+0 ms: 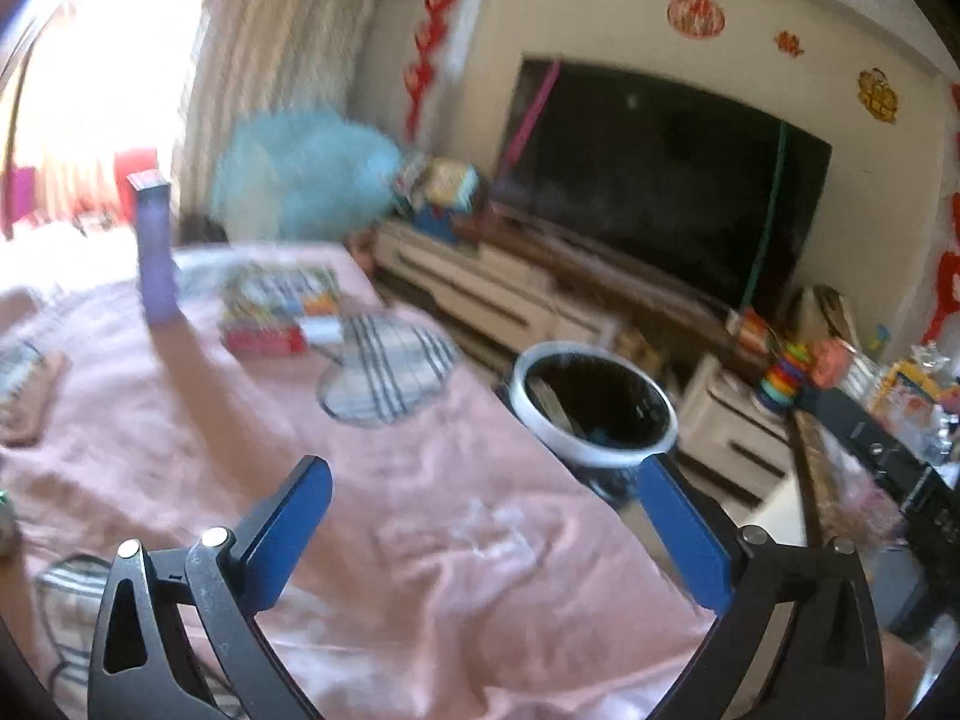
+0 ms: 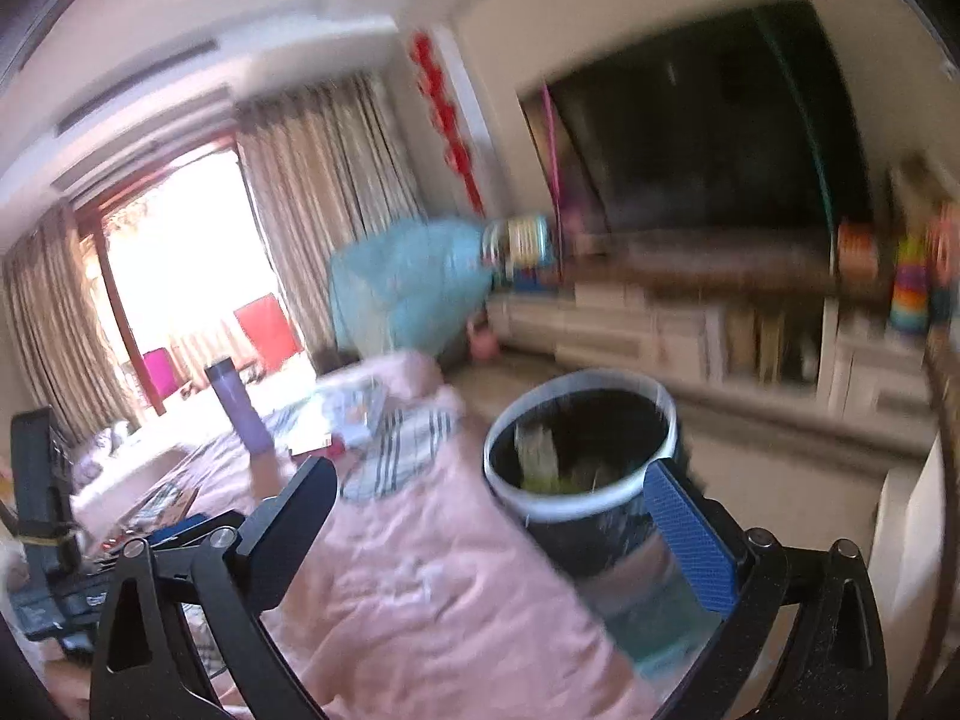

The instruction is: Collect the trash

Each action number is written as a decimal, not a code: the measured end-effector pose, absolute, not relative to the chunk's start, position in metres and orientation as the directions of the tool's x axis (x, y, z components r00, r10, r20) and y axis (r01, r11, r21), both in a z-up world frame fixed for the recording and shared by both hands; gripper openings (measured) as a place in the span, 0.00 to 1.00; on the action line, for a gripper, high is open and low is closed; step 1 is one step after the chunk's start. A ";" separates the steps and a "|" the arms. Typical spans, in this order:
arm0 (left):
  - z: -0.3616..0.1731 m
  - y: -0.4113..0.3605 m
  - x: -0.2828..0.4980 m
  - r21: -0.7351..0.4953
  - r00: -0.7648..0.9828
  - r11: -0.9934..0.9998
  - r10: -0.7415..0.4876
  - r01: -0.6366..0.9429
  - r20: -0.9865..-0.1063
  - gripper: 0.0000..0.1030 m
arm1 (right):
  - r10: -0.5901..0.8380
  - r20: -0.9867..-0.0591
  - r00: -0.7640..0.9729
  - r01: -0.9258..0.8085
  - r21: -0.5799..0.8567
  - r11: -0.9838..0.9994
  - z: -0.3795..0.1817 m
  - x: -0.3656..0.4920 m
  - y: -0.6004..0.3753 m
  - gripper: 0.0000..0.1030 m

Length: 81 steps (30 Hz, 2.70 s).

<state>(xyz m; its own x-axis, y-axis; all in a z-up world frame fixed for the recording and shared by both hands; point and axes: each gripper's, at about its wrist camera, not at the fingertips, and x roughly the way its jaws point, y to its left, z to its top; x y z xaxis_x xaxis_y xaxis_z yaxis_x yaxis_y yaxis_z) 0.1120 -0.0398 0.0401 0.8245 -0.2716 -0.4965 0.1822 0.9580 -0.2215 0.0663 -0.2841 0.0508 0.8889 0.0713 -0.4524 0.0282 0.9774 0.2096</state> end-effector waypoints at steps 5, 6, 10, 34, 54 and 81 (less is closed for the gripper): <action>0.029 -0.042 0.076 -0.140 0.883 0.982 -0.177 0.128 -0.434 0.99 | -0.002 -0.373 0.928 0.060 0.145 0.988 0.040 0.048 -0.274 1.00; 0.026 -0.043 0.070 -0.131 0.891 0.984 -0.169 0.125 -0.422 0.99 | -0.001 -0.384 0.923 0.066 0.155 0.986 0.033 0.048 -0.274 1.00; 0.015 -0.052 0.047 -0.048 0.932 0.996 -0.087 0.074 -0.352 0.99 | -0.005 -0.421 0.907 0.089 0.181 0.979 0.004 0.050 -0.277 1.00; -0.014 -0.060 0.048 0.034 0.930 0.999 0.033 -0.023 -0.367 0.99 | -0.079 -0.427 0.901 0.115 0.060 0.992 -0.011 0.043 -0.258 1.00; -0.017 -0.053 0.047 0.009 0.934 1.000 0.023 -0.021 -0.357 0.99 | -0.072 -0.411 0.909 0.100 0.049 0.994 -0.009 0.040 -0.255 1.00; -0.018 -0.055 0.047 0.001 0.933 1.000 0.014 -0.015 -0.359 0.99 | -0.053 -0.398 0.916 0.095 0.086 0.992 -0.005 0.037 -0.258 1.00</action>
